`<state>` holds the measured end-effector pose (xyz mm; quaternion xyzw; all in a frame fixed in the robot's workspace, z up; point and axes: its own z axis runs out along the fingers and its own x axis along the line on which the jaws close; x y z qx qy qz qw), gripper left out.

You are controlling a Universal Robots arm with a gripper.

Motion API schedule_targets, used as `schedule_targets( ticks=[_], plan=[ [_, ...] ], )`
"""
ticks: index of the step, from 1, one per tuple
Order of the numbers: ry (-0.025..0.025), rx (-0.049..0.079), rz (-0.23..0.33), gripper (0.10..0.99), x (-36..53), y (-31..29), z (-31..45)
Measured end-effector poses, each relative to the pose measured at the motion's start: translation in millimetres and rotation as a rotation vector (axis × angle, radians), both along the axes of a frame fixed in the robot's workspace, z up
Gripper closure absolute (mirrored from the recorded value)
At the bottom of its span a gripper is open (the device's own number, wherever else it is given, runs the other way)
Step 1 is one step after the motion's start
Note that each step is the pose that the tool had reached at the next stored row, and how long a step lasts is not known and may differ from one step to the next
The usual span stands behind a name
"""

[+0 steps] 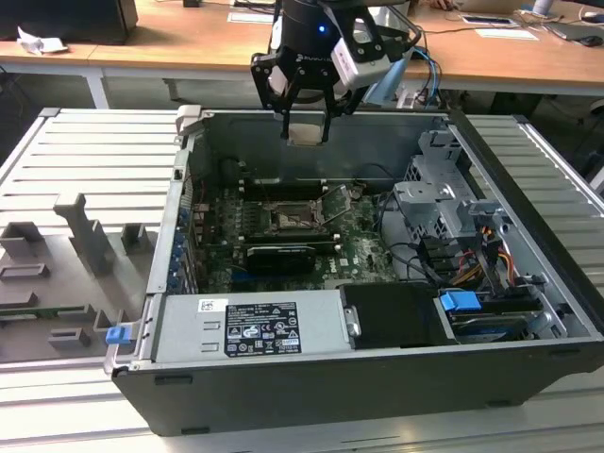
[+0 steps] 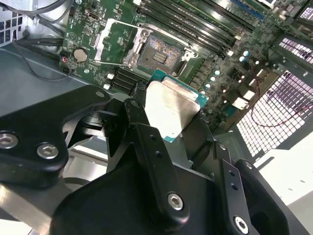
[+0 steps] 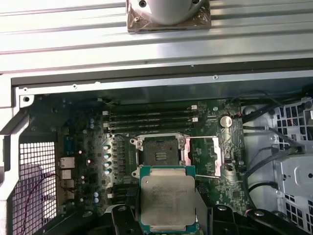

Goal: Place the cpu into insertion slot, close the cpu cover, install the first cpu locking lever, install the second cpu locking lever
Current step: 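Place the cpu into insertion slot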

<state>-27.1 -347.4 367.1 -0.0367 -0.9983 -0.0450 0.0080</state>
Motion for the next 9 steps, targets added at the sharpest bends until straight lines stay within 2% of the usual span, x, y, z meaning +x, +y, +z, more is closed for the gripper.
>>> schedule_targets(
  ticks=[9],
  plan=[
    [-0.0001,0.0,-0.015,0.545,0.0,0.0,0.0]
  ],
)
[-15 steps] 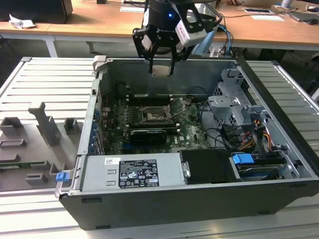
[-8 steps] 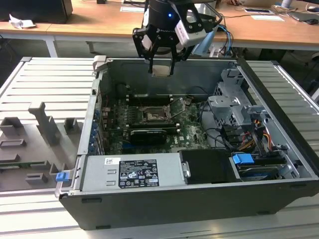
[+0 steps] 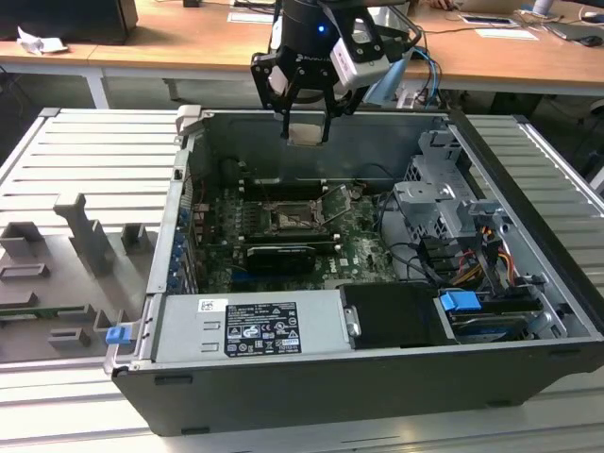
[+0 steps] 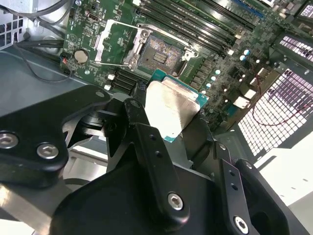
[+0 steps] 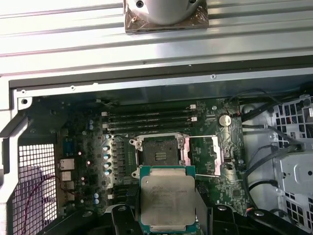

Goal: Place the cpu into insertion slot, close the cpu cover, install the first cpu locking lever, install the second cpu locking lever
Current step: 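Place the cpu into insertion slot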

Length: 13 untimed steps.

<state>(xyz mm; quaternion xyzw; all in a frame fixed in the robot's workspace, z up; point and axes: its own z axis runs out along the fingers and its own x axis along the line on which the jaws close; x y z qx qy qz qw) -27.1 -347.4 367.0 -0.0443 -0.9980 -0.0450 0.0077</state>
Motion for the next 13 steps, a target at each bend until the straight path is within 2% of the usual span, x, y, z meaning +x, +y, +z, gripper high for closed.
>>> schedule_targets(
  ticks=[13],
  plan=[
    [0.0,0.0,-0.012,0.545,0.0,0.0,0.0]
  ],
)
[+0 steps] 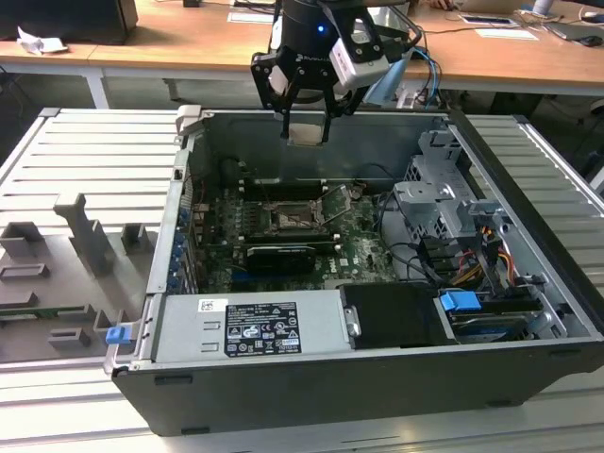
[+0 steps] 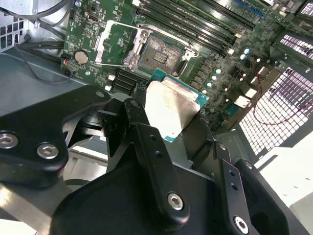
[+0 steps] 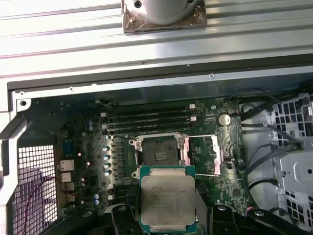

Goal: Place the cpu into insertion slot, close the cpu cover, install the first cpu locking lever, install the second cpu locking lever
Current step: 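Place the cpu into insertion slot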

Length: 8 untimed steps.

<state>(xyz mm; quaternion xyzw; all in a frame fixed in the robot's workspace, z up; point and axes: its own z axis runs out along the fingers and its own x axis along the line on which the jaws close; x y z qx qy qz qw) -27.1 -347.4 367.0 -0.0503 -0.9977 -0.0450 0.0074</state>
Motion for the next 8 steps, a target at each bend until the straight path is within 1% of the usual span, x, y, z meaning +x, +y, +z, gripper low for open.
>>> schedule_targets(
  ticks=[8],
  plan=[
    [0.0,0.0,-0.014,0.545,0.0,0.0,0.0]
  ],
)
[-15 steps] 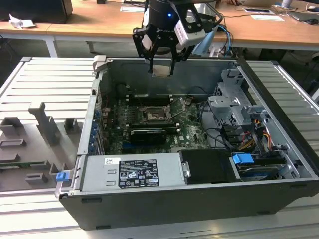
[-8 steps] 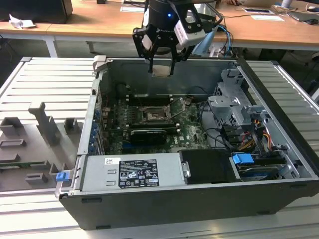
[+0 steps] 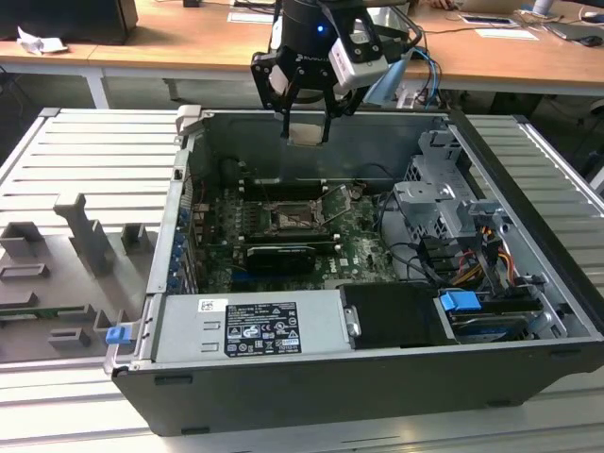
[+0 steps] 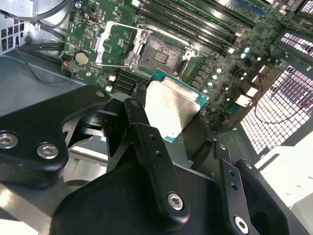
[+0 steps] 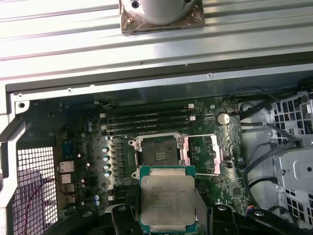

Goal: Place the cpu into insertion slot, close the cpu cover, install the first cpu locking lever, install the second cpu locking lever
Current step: 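Place the cpu into insertion slot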

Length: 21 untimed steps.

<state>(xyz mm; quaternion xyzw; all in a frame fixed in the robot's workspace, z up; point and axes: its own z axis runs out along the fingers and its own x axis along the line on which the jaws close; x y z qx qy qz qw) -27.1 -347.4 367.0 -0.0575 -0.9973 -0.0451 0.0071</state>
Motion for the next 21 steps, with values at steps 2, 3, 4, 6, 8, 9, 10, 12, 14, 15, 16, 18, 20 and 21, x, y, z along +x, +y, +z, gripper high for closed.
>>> schedule_targets(
  ticks=[2,3,4,6,8,9,10,12,14,15,16,18,20,21],
  plan=[
    [0.0,0.0,-0.003,0.545,0.0,0.0,0.0],
    [0.0,0.0,-0.005,0.545,0.0,0.0,0.0],
    [0.0,0.0,-0.006,0.545,0.0,0.0,0.0],
    [0.0,0.0,-0.009,0.545,0.0,0.0,0.0],
    [0.0,0.0,-0.012,0.545,0.0,0.0,0.0],
    [0.0,0.0,-0.014,0.545,0.0,0.0,0.0],
    [0.0,0.0,-0.016,0.545,0.0,0.0,0.0],
    [0.0,0.0,-0.026,0.545,0.0,0.0,0.0],
    [0.0,0.0,-0.031,0.545,-0.1,0.0,0.0],
    [0.0,0.0,-0.036,0.545,-0.1,0.0,0.0],
    [0.0,0.0,-0.039,0.545,-0.1,0.0,0.0],
    [0.0,0.0,-0.045,0.545,-0.1,0.0,-0.1],
    [0.0,0.0,-0.052,0.545,-0.1,0.0,-0.1],
    [0.0,0.0,-0.057,0.545,-0.1,0.0,-0.1]
  ],
)
